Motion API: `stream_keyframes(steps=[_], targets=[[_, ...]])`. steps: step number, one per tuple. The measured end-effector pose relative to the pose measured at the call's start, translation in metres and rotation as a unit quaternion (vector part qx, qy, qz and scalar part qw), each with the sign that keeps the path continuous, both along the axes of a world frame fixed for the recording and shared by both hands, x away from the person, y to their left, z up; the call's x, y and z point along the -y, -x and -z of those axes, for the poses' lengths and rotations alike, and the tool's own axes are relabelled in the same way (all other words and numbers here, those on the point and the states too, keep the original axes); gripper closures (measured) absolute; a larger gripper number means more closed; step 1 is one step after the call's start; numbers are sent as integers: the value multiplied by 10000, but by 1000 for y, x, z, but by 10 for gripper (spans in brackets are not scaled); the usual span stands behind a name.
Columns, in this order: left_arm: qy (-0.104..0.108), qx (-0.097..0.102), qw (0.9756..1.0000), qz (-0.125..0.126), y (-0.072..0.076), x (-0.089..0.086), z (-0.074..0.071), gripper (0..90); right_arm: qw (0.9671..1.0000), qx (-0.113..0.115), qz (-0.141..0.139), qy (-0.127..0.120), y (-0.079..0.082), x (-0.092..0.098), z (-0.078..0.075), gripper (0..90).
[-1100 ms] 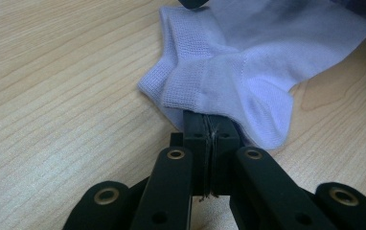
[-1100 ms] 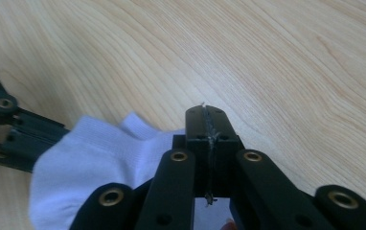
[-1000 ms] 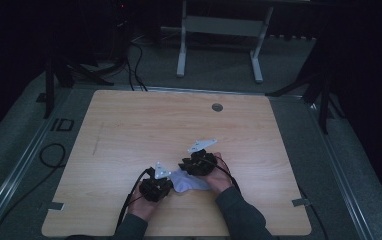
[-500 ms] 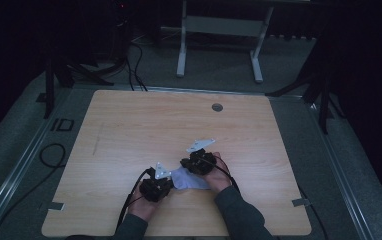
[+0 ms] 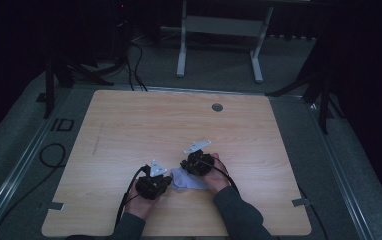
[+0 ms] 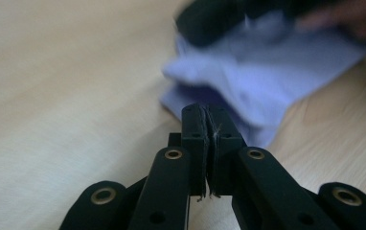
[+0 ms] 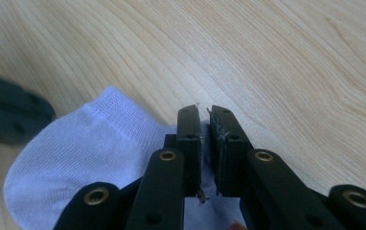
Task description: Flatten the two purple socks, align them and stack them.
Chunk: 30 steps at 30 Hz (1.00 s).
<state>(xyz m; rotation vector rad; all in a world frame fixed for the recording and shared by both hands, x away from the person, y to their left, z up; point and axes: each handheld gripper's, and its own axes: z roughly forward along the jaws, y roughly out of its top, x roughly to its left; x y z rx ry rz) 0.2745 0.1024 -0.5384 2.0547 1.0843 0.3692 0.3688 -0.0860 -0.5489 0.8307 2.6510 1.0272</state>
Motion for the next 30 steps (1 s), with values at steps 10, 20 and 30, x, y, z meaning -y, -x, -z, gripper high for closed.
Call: stream_keyframes(steps=[10, 20, 30], targets=[[-213, 204, 9981, 535, -5, 32, 3, 847, 10000, -29, 8, -48, 0, -2, 1, 826], [-494, -182, 9980, 338, -9, 27, 17, 871, 9998, -124, 38, -123, -3, 1, 1, 811], [-438, -186, 9982, 367, -10, 24, 18, 870, 9964, 25, 628, -575, 2, 54, -43, 628]])
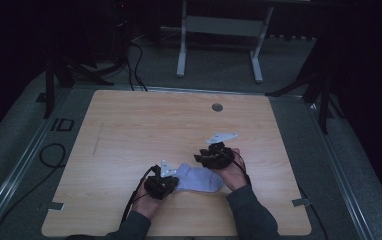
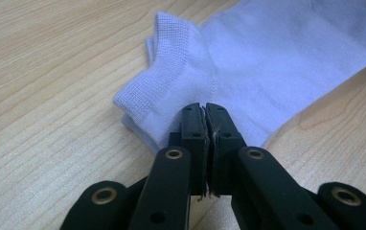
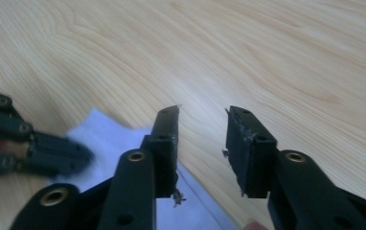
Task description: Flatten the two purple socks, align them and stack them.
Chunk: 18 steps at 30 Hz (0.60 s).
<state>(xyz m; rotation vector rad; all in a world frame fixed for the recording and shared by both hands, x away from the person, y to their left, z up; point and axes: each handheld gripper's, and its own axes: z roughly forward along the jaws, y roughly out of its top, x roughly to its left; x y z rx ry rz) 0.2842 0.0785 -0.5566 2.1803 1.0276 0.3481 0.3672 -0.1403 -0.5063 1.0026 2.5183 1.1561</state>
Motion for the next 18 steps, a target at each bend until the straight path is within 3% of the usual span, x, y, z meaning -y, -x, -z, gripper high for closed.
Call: stream_keyframes(steps=[1, 2, 5, 7, 11, 14, 15, 17, 18], targets=[[0, 0, 10000, 0, 0, 0, 0, 870, 10000, 0, 0, 0, 0, 0, 0, 628], [11, -1, 10000, -14, 0, 0, 0, 871, 9998, -68, 87, 146, 7, 14, 0, 623], [1, 10, 10000, -10, 0, 0, 0, 869, 9987, -103, 274, 417, 18, 29, 10, 632], [5, 8, 10000, -22, 0, 1, 0, 869, 9983, -137, 319, 458, 21, 35, 14, 634], [10, 23, 10000, -37, 1, 1, 0, 868, 9968, -445, 456, 490, 26, 49, 34, 644], [5, 26, 10000, -28, 1, 1, 0, 868, 9962, -499, 407, 595, 25, 48, 39, 765], [5, 26, 10000, -28, 1, 1, 0, 867, 9962, -499, 407, 595, 25, 48, 39, 765], [4, 39, 10000, -24, 1, 1, 0, 867, 9962, -464, 361, 636, 26, 48, 39, 815], [3, 41, 10000, -24, 1, 1, 0, 865, 9963, -340, 336, 718, 29, 46, 36, 843]])
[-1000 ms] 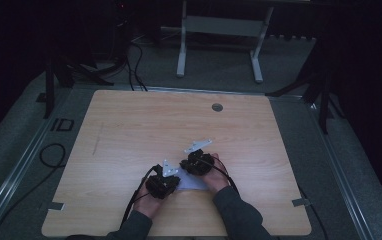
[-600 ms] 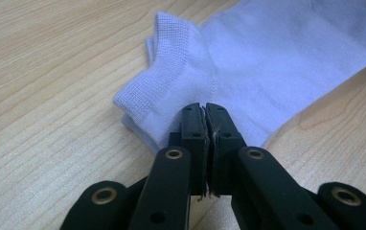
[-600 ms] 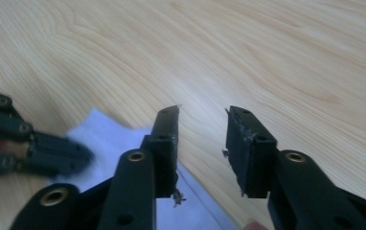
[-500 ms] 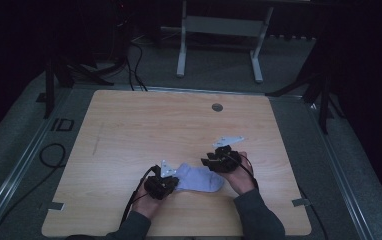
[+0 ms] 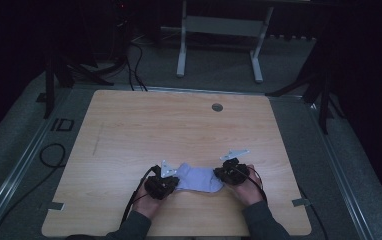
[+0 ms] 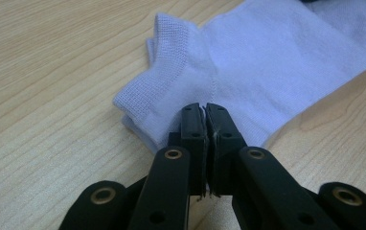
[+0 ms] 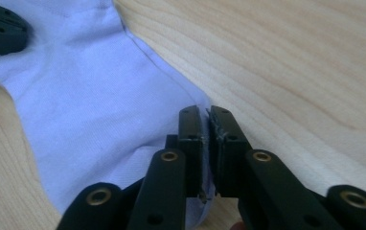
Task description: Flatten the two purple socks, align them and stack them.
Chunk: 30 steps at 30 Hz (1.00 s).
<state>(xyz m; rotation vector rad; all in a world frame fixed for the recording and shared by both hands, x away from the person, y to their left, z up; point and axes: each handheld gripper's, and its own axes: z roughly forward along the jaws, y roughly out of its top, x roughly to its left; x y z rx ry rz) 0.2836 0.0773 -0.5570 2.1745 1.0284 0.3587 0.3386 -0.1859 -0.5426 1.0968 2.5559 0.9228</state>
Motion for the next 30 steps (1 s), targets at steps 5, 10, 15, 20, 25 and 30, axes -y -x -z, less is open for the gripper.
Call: stream_keyframes(steps=[5, 10, 15, 20, 25, 30], targets=[[4, -2, 10000, 13, 0, 0, 0, 861, 9998, 163, 53, -93, 2, 4, -10, 848], [-8, 1, 10000, 68, 0, 1, 0, 856, 9996, 235, 174, -56, -4, 5, -13, 849], [-38, 18, 10000, 85, 0, 0, 0, 844, 9994, 209, 237, 110, -9, 3, -6, 850], [-94, 71, 9999, 51, 1, 0, -1, 804, 9991, 34, 415, 50, -14, 5, 4, 850], [-142, 173, 9997, -125, 0, -4, -3, 734, 9971, 133, 738, 150, -13, 8, 3, 844], [73, 206, 9993, -296, -3, -14, -7, 699, 9965, 95, 794, -240, -12, 17, 0, 704]])
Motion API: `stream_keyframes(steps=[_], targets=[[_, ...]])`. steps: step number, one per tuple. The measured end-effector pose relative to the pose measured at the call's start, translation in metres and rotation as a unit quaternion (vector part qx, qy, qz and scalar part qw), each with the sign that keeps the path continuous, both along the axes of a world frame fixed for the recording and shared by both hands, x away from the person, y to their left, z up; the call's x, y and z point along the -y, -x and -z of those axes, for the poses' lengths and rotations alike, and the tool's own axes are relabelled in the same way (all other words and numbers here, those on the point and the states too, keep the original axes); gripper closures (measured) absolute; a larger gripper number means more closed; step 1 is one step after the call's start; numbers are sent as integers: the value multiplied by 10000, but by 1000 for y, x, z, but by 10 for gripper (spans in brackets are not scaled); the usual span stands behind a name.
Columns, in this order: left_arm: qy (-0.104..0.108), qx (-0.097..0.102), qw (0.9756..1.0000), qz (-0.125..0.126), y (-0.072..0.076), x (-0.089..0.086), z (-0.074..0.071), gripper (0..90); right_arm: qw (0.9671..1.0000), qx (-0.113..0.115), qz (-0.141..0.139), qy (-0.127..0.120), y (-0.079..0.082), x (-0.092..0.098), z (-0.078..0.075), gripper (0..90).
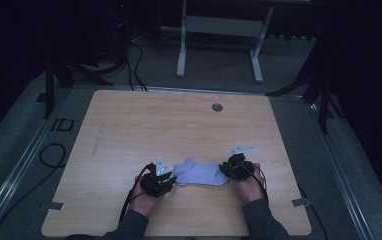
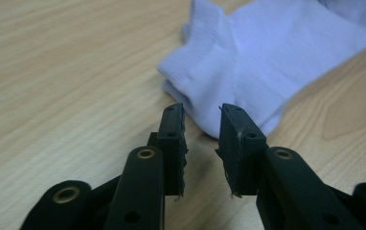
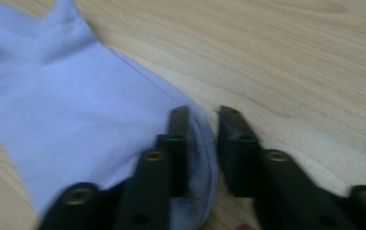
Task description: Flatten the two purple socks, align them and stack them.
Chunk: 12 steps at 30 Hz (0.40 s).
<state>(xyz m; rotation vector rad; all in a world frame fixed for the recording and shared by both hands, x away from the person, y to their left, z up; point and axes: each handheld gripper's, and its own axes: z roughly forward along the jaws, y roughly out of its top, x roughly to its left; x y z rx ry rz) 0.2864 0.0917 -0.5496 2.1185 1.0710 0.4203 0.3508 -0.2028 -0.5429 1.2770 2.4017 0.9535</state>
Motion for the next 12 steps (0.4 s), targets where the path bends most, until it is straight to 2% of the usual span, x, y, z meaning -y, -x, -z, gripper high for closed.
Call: stream_keyframes(steps=[1, 2, 4, 5, 9, 12], targets=[[11, 10, 10000, -22, 0, -1, -1, 699, 10000, 0, 0, 0, 0, 0, 0, 668], [33, 1, 10000, -48, -1, -3, -1, 690, 9999, 77, -10, -117, 1, 2, -4, 599], [40, 5, 10000, -66, -2, -5, -2, 688, 9999, 77, -10, -117, 1, 2, -4, 599], [82, 20, 9999, -143, -3, -11, -4, 684, 9995, 211, 33, -231, 2, 6, -11, 548], [119, 7, 9996, -266, -5, -19, -6, 676, 9991, 217, 161, -318, -1, 15, -12, 507], [136, -5, 9994, -331, -7, -22, -7, 667, 9990, 261, 279, -249, -3, 23, -10, 490]])
